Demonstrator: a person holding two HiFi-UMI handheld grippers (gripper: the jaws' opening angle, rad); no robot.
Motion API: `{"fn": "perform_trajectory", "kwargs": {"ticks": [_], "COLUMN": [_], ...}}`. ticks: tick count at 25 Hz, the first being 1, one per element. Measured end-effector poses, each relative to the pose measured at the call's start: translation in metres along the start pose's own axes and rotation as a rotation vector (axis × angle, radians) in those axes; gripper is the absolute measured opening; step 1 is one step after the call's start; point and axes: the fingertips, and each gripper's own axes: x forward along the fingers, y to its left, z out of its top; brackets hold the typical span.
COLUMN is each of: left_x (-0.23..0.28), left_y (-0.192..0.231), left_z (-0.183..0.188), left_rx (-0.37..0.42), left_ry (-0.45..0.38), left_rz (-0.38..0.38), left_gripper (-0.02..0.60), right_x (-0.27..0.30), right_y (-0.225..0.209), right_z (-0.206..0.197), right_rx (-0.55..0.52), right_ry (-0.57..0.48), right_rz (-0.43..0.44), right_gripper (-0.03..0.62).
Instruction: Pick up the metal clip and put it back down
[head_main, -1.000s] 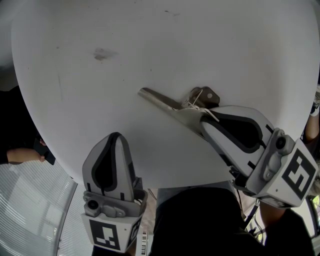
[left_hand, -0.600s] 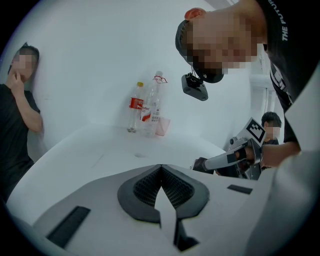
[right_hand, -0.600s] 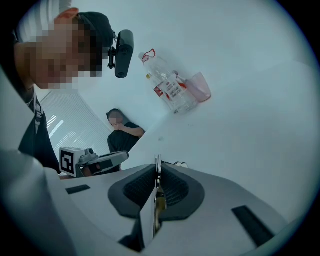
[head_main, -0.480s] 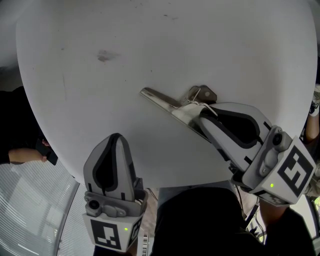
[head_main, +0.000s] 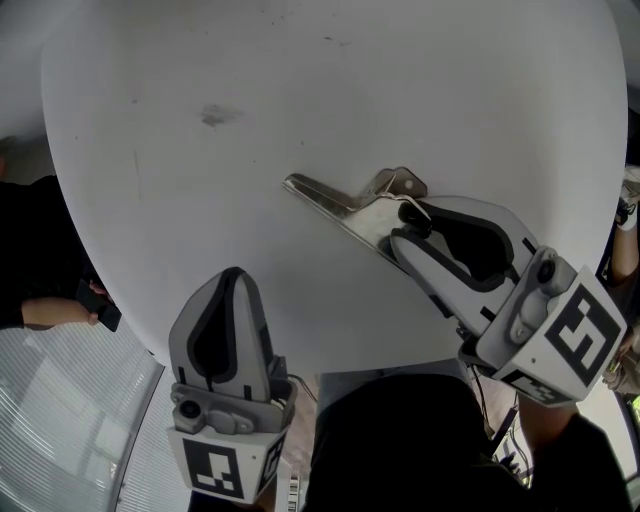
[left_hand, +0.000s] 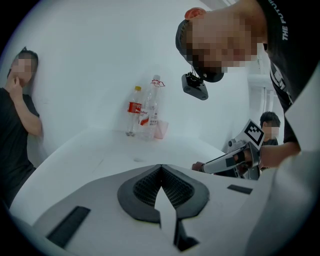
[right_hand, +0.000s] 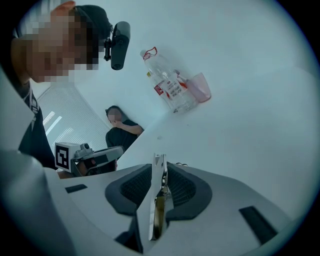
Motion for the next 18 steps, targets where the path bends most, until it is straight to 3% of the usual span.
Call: {"fn": "perform_trajectory", "kwargs": {"ticks": [8, 18], "left_x": [-0.003, -0.024], "left_y": [-0.004, -0.010], "left_z": [0.005, 0.036], "left_rx": [0.023, 0.051], "left_ry": [-0.010, -0.029], "left_rz": [-0.002, 0.000], "left_gripper": [0.018, 0.018], "right_x": [-0.007, -0.045], "right_y": [-0.007, -0.003], "right_z": [0.003, 0.031], "right_rx": [-0.005, -0.101], "right_ry": [-0.007, -0.032], "right_rz": [-0.037, -0.168], "right_gripper": [0.121, 0.120]}}
